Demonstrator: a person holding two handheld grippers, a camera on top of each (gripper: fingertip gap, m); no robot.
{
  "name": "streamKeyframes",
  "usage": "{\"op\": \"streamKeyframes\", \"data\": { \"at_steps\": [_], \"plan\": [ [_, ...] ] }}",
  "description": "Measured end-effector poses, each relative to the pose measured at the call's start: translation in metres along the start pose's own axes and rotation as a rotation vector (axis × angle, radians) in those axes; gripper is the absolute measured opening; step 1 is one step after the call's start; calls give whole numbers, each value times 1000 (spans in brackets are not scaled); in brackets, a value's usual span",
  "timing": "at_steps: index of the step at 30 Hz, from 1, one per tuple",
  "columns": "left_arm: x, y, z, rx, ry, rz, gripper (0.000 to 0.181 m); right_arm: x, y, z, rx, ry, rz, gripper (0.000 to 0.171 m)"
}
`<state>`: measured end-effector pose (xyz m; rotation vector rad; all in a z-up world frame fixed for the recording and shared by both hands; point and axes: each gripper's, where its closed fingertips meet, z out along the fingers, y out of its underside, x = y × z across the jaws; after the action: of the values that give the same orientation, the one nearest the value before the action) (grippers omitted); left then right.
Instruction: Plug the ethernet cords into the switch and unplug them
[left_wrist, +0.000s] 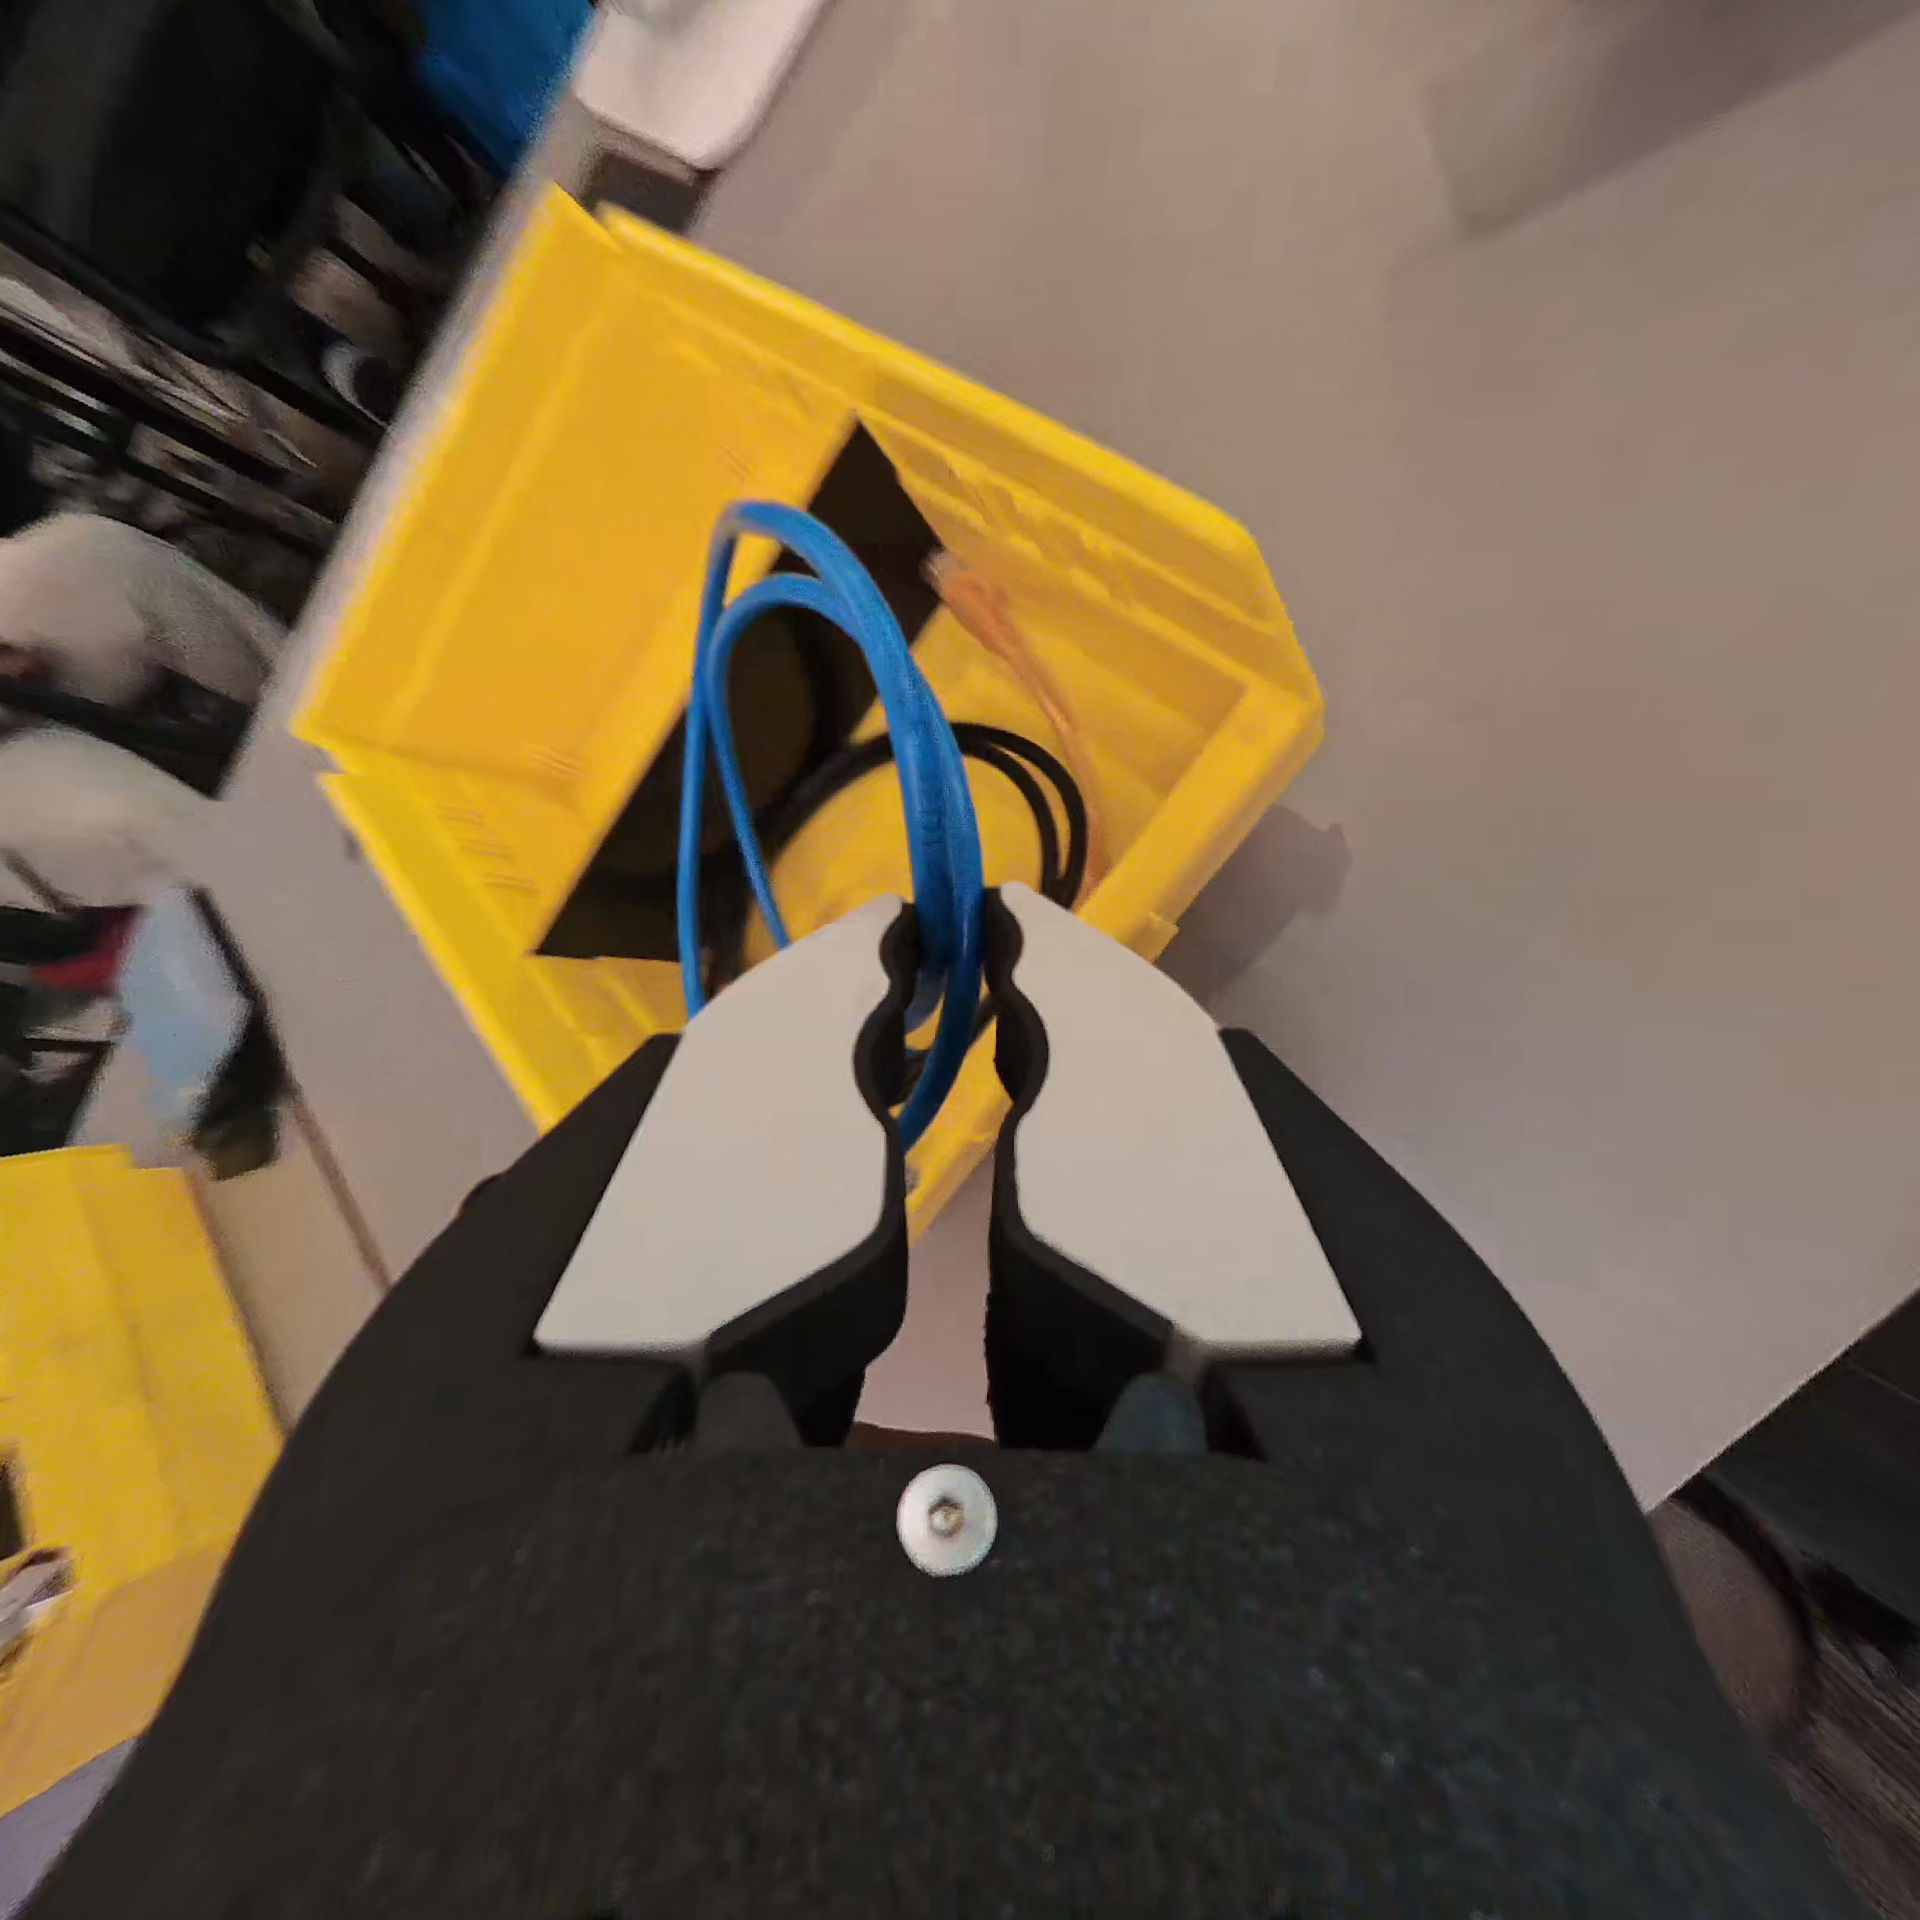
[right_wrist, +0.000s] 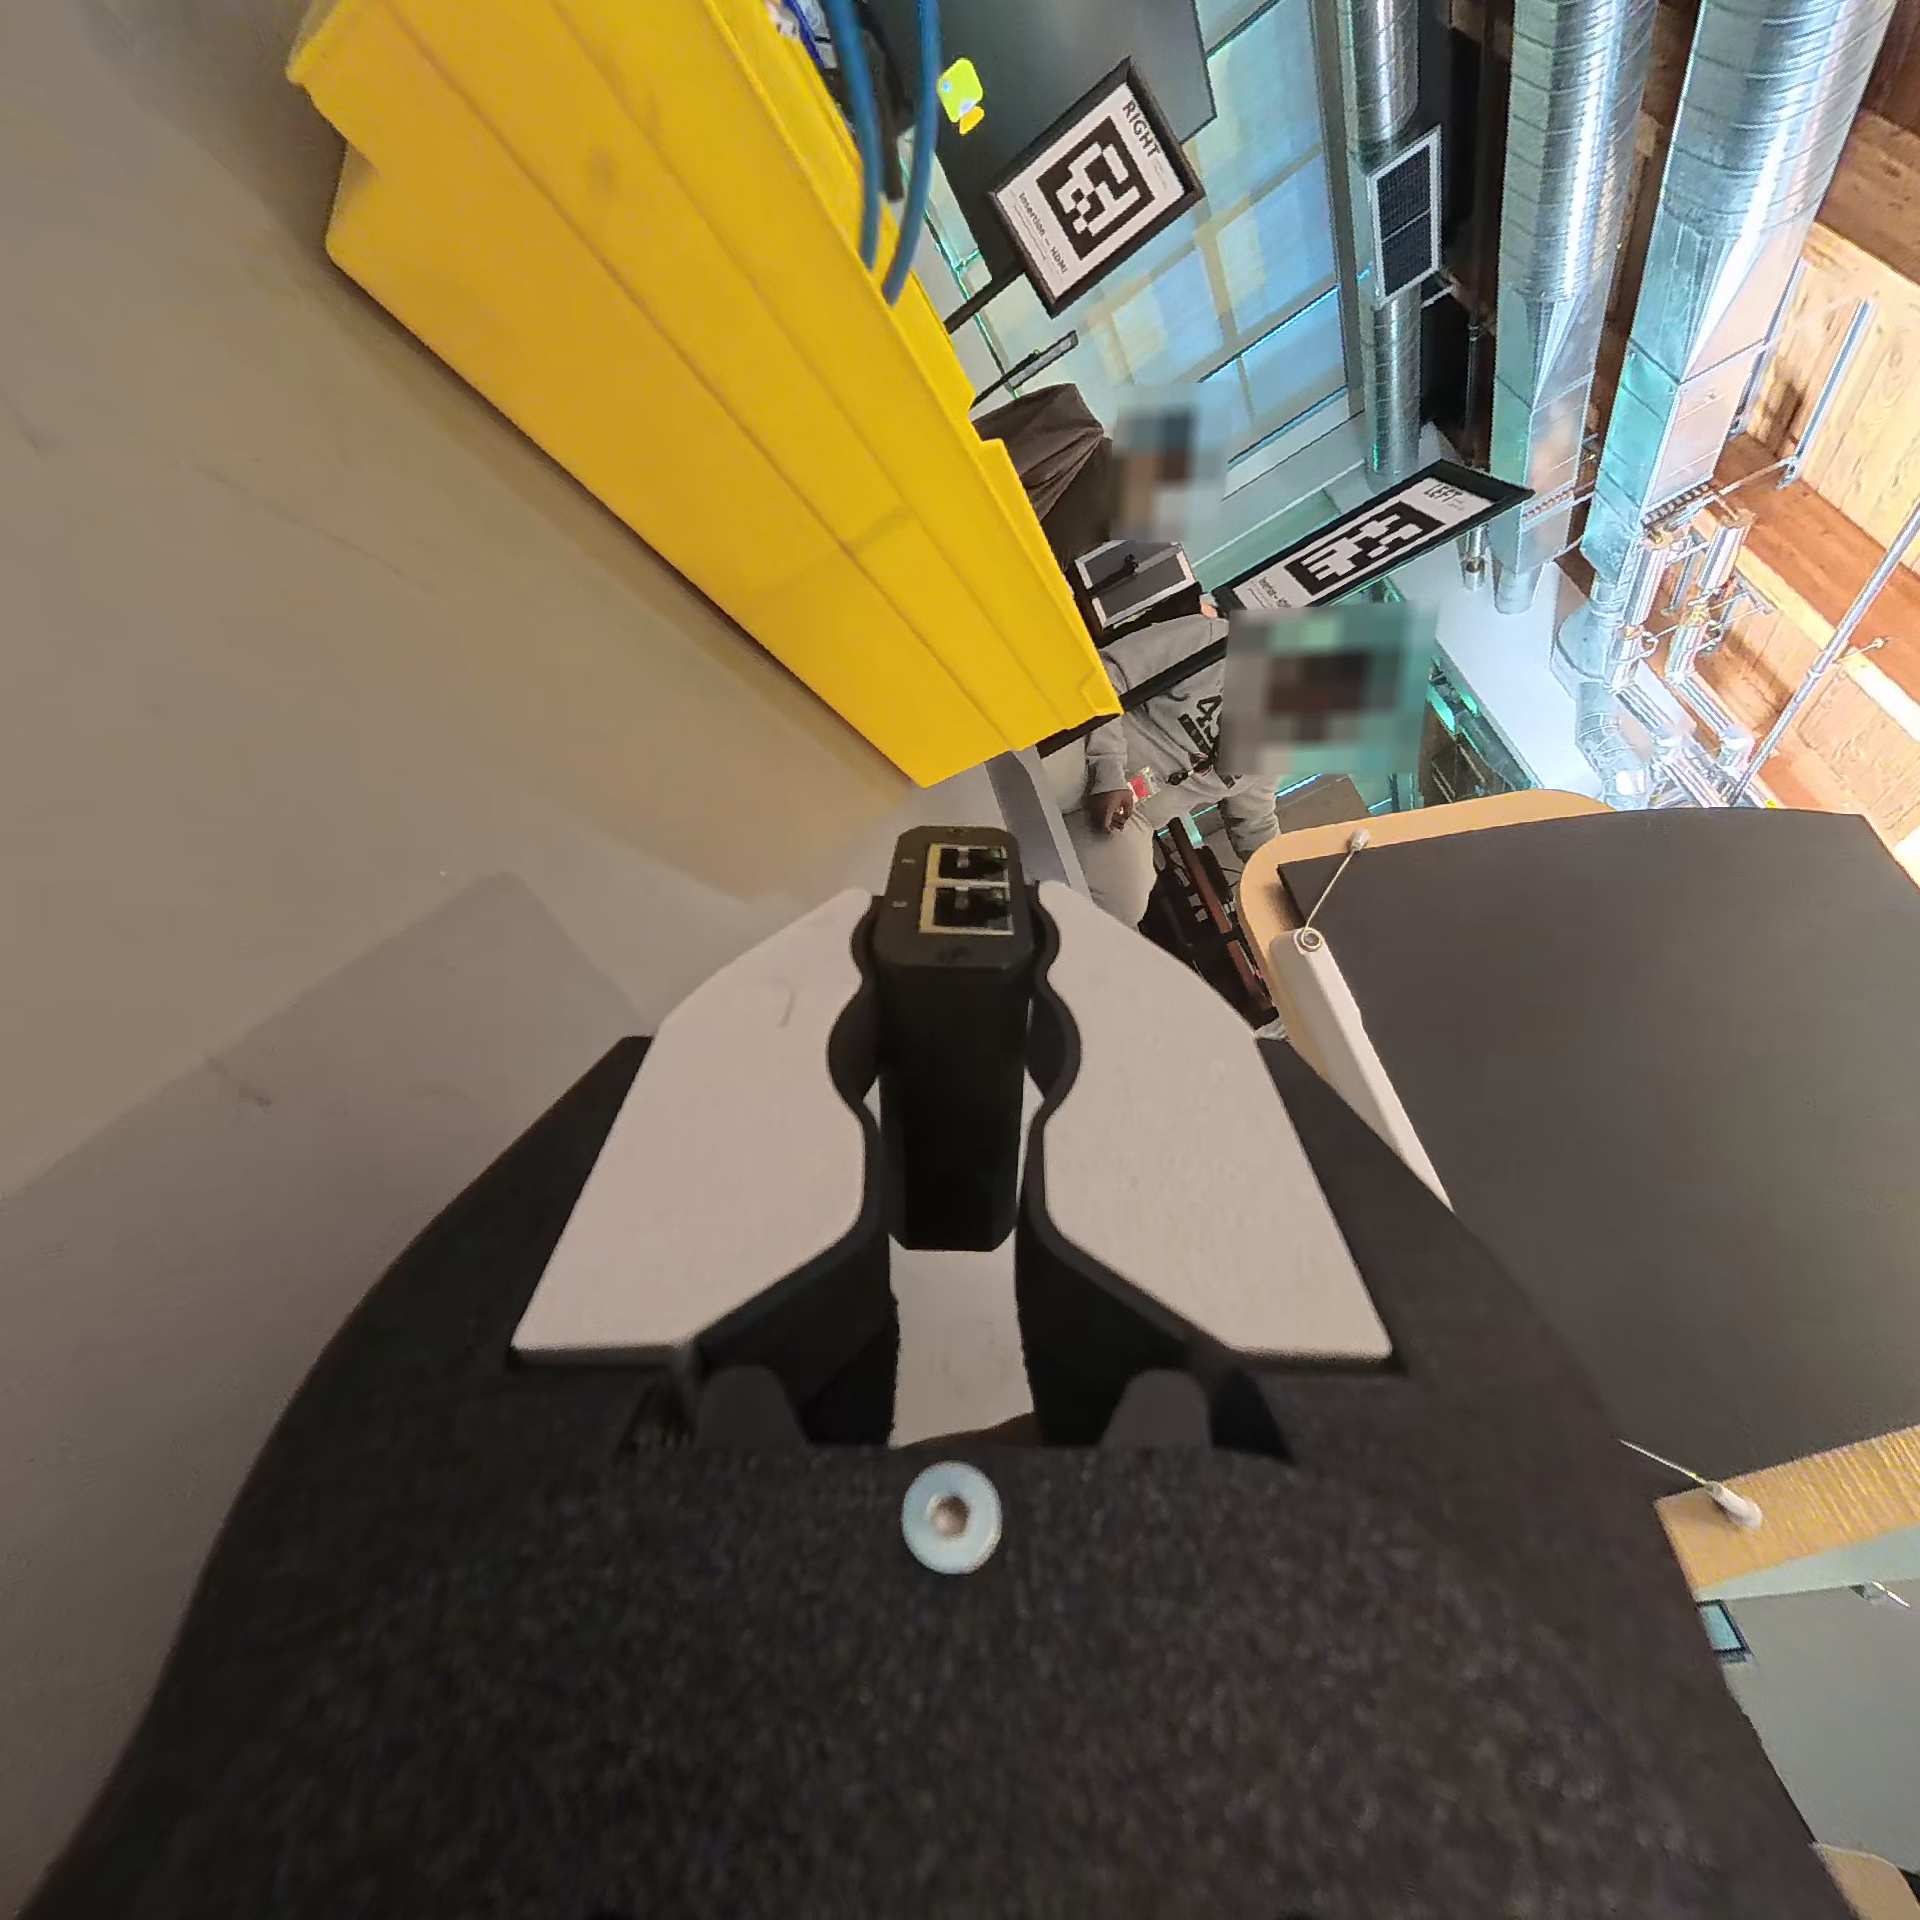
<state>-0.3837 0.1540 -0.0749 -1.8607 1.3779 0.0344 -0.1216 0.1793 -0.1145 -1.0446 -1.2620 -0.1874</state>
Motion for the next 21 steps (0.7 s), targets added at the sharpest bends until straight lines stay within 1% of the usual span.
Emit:
{"op": "streamKeyframes", "data": {
  "at_steps": [3,5,8,11,13,16,18,21],
  "plan": [
    [-13,-36,-41,131,-117,24,11,2,1,0,-4,11,3,24],
    [-7,-71,-67,256,-145,41,11,5,2,1,-7,22,14,24],
    [37,-120,-84,400,-89,163,11,13,4,0,-6,48,53,24],
    [103,-154,-83,482,52,279,11,25,6,-5,1,88,113,24],
    [151,-157,-67,482,168,345,11,34,7,-8,13,113,172,24],
    [200,-129,-22,369,247,439,11,45,12,-13,19,139,246,24],
    [233,-111,1,344,349,429,12,48,14,-14,23,146,273,24],
    [260,-93,21,288,380,418,13,45,13,-14,19,136,252,24]
  ]
}}
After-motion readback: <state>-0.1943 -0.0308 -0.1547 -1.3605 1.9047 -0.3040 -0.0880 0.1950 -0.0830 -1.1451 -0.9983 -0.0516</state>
